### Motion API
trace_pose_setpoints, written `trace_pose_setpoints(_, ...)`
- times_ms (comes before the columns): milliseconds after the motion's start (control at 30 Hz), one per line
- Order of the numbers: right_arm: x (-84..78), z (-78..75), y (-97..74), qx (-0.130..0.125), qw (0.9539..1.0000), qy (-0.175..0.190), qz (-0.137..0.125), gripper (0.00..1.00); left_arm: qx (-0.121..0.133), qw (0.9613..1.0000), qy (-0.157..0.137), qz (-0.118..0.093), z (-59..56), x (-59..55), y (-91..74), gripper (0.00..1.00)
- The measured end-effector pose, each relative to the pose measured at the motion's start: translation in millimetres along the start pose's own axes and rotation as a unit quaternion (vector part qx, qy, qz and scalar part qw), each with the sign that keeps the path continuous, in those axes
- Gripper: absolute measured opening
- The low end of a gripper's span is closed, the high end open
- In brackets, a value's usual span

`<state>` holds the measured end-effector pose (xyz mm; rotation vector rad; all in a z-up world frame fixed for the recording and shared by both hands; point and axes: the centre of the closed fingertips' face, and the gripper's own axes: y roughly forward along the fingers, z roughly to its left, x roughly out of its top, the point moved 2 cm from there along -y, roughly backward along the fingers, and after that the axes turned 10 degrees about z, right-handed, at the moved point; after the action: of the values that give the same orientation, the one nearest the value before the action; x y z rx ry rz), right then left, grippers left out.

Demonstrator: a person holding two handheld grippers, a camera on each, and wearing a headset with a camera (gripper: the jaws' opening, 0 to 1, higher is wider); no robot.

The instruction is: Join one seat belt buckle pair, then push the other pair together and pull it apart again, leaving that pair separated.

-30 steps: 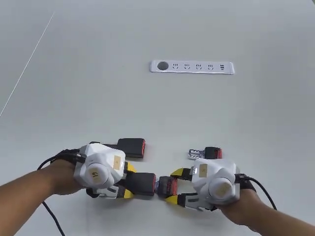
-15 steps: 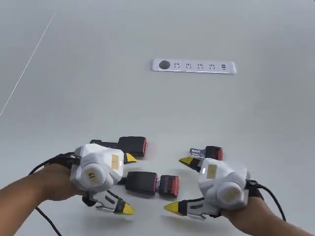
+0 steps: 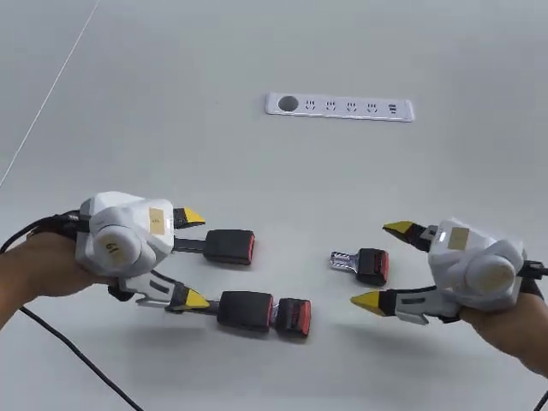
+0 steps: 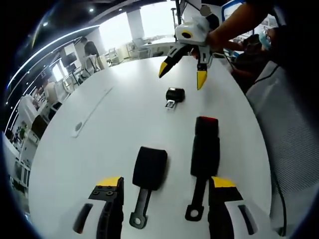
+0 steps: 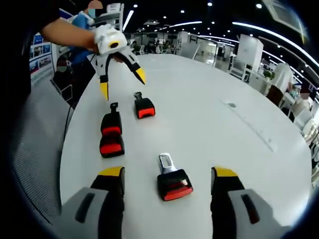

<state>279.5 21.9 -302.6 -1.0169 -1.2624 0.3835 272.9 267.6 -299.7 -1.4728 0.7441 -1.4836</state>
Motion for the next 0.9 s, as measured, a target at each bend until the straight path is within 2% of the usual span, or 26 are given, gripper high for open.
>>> trace_pose_setpoints(100, -2.8, -5.8, 2.7, 0.012, 0.9999, -0.007, 0.005, 0.71, -0.002, 1.0, -0.002, 0.003, 11.5, 1.6, 7.5, 0.7)
trace_pose_setpoints(233, -13.0, -4.7, 11.1, 0.042, 0.9986, -0.012, 0.03, 0.71, -0.005, 0.9999, -0.013, 0.0, 23.8, 6.2, 16.4, 0.67)
trace_pose_setpoints(300, -16.0, -2.6, 14.8, 0.056, 0.9978, -0.008, 0.035, 0.71, -0.008, 0.9999, -0.013, 0.002, 26.1, 5.9, 21.0, 0.66)
trace_pose_setpoints(533, -27.2, -3.5, 29.8, 0.078, 0.9951, -0.016, 0.06, 0.69, -0.022, 0.9994, -0.025, 0.013, 27.7, -0.6, 40.1, 0.62)
trace_pose_setpoints(633, -32.6, -3.8, 35.3, 0.085, 0.9934, -0.023, 0.074, 0.68, -0.032, 0.9991, -0.006, 0.028, 20.6, -7.0, 48.3, 0.6)
trace_pose_setpoints(767, -36.1, -1.0, 37.3, 0.104, 0.9908, -0.022, 0.084, 0.55, -0.027, 0.9993, -0.017, 0.02, 25.9, -5.1, 51.6, 0.56)
trace_pose_setpoints(900, -38.1, -2.3, 38.0, 0.106, 0.9898, -0.033, 0.089, 0.55, -0.039, 0.9989, -0.02, 0.016, 28.6, -1.9, 54.6, 0.49)
